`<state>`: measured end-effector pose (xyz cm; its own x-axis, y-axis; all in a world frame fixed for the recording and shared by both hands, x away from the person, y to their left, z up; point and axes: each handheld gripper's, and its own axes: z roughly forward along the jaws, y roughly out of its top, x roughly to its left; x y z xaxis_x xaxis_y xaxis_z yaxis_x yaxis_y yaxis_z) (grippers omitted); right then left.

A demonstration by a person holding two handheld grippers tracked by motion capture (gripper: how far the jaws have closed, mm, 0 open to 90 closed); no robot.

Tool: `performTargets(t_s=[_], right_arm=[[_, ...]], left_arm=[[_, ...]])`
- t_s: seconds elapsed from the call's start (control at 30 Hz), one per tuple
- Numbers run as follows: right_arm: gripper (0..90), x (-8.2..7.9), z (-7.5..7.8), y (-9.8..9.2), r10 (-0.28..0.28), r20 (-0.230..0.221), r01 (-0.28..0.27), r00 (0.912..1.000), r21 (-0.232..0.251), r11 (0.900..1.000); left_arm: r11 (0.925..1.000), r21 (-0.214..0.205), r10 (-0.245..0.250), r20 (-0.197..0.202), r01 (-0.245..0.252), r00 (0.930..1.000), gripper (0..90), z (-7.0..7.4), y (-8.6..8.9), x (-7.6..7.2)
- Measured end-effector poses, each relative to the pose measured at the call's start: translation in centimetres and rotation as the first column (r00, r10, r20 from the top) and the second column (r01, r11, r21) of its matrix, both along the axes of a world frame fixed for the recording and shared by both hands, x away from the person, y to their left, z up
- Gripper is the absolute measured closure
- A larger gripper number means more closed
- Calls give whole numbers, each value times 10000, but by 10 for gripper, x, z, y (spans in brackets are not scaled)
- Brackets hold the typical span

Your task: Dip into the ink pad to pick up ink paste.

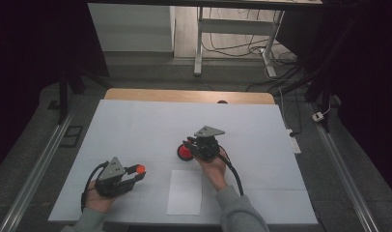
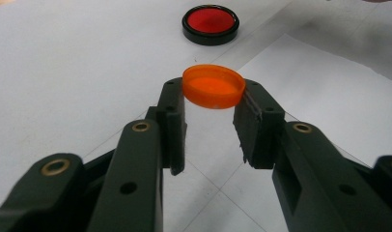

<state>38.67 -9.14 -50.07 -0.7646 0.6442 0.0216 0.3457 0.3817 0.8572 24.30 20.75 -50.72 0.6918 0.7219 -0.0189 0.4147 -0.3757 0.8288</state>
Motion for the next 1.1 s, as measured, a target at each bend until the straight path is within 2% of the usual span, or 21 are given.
performTargets(t_s=[0.57,0.67,0.73,0.8,1.0,1.1], right_arm=[[727,4,-11,10,-35,-244,18,9997,-673,9977],[728,6,-17,11,-101,-380,56,9992,-1155,9933],[728,6,-18,11,-130,-406,88,9991,-1008,9949],[728,6,-18,12,-81,-331,42,9994,-1151,9933],[730,4,-19,12,-194,-335,156,9993,-1081,9940],[730,2,-21,11,-346,-196,326,9992,-956,9949]], left_arm=[[10000,-16,8,-32,-9,10000,654,-1,1,0],[10000,-32,28,-28,-28,10000,653,0,1,0],[10000,-34,17,-30,-17,10000,654,0,1,0],[10000,-27,15,-14,-15,10000,654,0,0,0],[10000,-34,-3,12,3,10000,654,1,-1,-1],[10000,-60,40,5,-40,10000,654,0,0,-2]])
